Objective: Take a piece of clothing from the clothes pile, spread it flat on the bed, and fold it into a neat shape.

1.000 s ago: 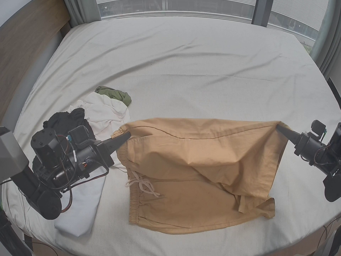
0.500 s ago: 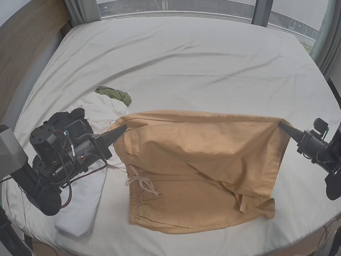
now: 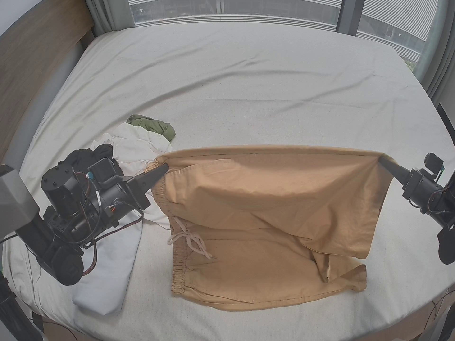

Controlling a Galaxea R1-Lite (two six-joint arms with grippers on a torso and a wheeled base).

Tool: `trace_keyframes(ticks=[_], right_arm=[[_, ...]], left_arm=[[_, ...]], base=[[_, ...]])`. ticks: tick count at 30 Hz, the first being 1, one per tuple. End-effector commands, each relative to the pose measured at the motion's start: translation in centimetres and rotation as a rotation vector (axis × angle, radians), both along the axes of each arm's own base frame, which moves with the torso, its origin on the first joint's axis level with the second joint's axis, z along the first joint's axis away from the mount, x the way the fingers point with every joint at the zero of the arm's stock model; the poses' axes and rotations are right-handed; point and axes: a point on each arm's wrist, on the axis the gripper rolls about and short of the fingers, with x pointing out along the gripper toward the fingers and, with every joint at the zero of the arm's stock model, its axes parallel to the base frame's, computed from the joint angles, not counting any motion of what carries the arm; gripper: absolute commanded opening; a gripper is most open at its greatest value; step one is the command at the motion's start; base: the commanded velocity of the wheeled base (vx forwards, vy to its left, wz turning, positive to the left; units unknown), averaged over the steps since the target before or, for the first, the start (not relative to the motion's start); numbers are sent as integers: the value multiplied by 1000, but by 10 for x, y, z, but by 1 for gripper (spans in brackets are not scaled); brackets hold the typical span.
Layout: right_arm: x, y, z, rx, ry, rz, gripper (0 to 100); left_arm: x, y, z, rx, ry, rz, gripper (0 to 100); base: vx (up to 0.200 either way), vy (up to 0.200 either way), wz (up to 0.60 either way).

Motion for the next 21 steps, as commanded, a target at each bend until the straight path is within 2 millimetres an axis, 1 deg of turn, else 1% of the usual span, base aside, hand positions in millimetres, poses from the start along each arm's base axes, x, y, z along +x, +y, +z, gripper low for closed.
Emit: trace_keyframes(ticks=[1,11,20,21], right_arm=[[0,-1,0,-1,-2,-5,0],[1,-2,2,-1,-9,-7,0],[-3,-1,9,10,-26,9,0],[-4,-1,12,27,-25,14,0]], left_arm=[[2,3,-2,1,4,11,0],[3,3,-3,3,6,11,0],[3,3,-4,4,7,11,0],[3,3,-3,3,6,13,0]], base=[[0,0,0],[0,0,0],[0,0,0],[0,0,0]])
